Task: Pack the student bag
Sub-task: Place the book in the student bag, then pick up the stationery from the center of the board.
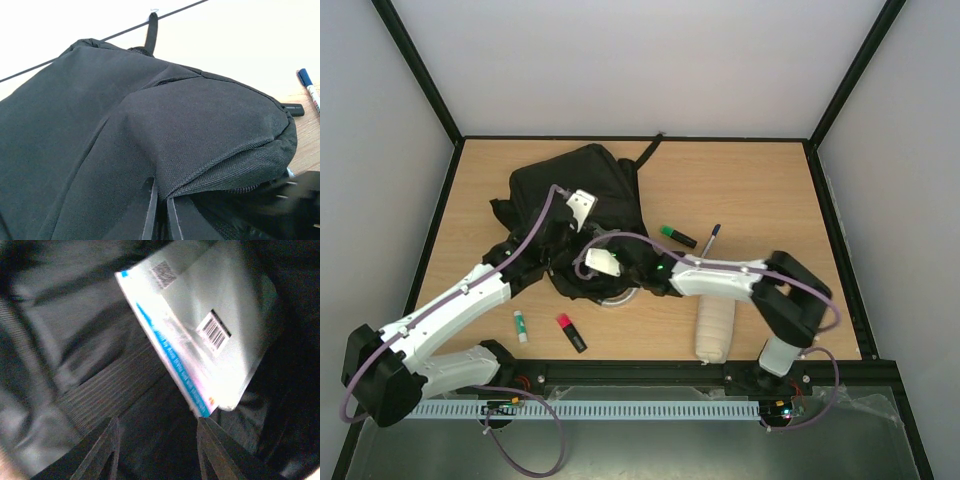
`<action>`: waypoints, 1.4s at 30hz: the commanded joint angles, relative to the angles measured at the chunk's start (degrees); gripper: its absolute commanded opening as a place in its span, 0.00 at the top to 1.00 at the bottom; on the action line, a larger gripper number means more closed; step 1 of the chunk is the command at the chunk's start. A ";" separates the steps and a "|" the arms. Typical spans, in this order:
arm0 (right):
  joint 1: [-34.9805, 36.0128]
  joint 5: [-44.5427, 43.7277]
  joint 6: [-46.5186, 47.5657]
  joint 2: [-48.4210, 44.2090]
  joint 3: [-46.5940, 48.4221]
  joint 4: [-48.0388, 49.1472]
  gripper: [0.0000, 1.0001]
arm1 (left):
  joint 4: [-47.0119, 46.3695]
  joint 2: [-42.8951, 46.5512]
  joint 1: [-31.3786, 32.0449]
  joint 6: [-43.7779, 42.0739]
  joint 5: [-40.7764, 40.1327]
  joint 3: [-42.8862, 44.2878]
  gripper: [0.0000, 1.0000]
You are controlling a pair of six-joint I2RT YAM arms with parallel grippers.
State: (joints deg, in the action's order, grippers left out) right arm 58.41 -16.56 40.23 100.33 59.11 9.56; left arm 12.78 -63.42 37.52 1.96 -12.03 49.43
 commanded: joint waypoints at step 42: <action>-33.81 1.96 -22.40 -38.68 -21.13 -52.21 0.54 | -17.92 -34.68 17.48 35.37 37.78 8.89 0.26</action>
State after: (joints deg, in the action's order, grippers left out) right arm 27.29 -12.99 17.54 59.79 39.33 -42.22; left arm 1.65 -94.94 54.50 29.26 22.17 56.34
